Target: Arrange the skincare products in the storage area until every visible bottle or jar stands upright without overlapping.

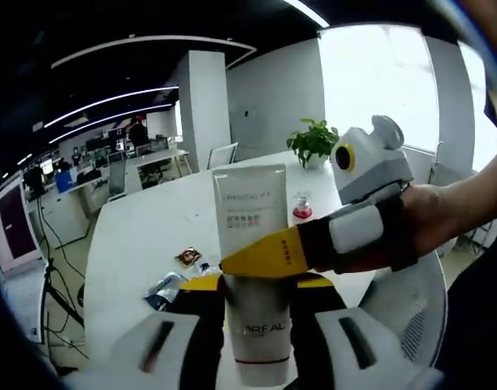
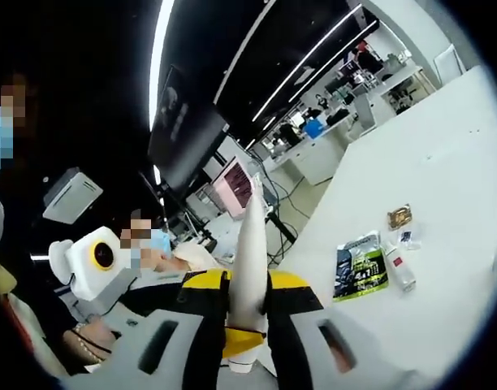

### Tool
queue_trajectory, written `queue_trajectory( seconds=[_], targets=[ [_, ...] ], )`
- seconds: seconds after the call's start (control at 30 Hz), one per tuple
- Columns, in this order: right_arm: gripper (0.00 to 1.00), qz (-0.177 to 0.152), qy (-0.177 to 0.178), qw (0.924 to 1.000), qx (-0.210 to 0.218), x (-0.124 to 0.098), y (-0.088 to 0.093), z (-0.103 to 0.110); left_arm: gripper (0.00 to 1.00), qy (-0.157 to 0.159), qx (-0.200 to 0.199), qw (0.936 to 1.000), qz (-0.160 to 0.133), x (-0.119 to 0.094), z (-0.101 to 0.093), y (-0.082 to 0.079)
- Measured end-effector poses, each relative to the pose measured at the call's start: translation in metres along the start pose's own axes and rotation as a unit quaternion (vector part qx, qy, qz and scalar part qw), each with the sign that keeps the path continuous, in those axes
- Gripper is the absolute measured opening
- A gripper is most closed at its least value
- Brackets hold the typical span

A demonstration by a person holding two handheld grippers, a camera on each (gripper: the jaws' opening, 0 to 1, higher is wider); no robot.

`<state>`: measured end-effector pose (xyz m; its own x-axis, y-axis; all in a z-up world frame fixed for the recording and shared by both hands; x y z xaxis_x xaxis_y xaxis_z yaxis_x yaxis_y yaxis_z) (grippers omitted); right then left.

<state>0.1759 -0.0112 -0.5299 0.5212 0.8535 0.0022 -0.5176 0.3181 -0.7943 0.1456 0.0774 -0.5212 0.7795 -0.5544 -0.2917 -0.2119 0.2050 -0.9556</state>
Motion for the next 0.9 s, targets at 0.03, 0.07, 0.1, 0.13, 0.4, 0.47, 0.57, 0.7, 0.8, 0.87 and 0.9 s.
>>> queue_trajectory(
  seconds=[0.03, 0.07, 0.1, 0.13, 0.4, 0.47, 0.57, 0.7, 0.8, 0.87, 0.9],
  targets=[
    [0.17, 0.003, 0.009, 0.9999, 0.006, -0.001, 0.0, -0.001, 0.3, 0.001, -0.002, 1.0, 0.001, 0.0, -0.001, 0.0],
    [0.17, 0.008, 0.013, 0.9998, 0.013, -0.001, 0.001, -0.001, 0.3, 0.002, -0.004, 1.0, 0.001, 0.0, -0.002, 0.001],
    [0.17, 0.012, 0.015, 0.9997, 0.016, -0.002, 0.001, -0.001, 0.31, 0.004, -0.006, 1.0, 0.001, 0.0, -0.002, 0.001],
    [0.16, 0.013, 0.015, 0.9996, 0.018, -0.002, 0.001, -0.002, 0.31, 0.006, -0.007, 1.0, 0.001, -0.001, -0.003, 0.001],
    [0.14, 0.017, 0.018, 0.9996, 0.014, -0.009, 0.002, 0.001, 0.34, 0.039, -0.005, 0.9991, -0.012, -0.002, -0.006, 0.001],
    [0.14, 0.024, 0.013, 0.9996, -0.003, -0.011, 0.001, -0.001, 0.35, 0.044, -0.008, 0.9989, -0.018, -0.003, -0.007, 0.002],
    [0.14, 0.036, 0.012, 0.9985, -0.04, -0.011, 0.0, 0.0, 0.35, 0.054, -0.024, 0.9981, -0.018, -0.007, -0.005, 0.007],
    [0.14, 0.048, 0.003, 0.9957, -0.079, -0.012, -0.004, -0.003, 0.38, 0.054, -0.051, 0.9971, -0.016, -0.017, 0.003, 0.016],
    [0.14, 0.073, -0.014, 0.988, -0.136, -0.012, -0.005, -0.003, 0.37, 0.063, -0.095, 0.9926, -0.041, -0.023, 0.014, 0.015],
    [0.14, 0.089, -0.027, 0.9814, -0.168, -0.012, -0.004, 0.0, 0.36, 0.075, -0.128, 0.9869, -0.064, -0.027, 0.023, 0.01],
    [0.14, 0.098, -0.035, 0.9769, -0.186, -0.011, -0.003, -0.003, 0.35, 0.086, -0.148, 0.9821, -0.078, -0.03, 0.028, 0.005]
  ],
)
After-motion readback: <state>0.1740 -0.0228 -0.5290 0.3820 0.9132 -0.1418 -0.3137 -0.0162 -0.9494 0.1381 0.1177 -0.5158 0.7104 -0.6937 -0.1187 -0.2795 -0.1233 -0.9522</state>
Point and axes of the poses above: the point that each gripper's makers call its tool centre point, and the gripper's own axes: x roughly forward along the fingers, z roughly to its left, y roughly out of its underside, the point moved 7 cm from there along -x, roughly backward along the fingers, and after that the axes turned 6 degrees about -z, right-handed, at the moved point
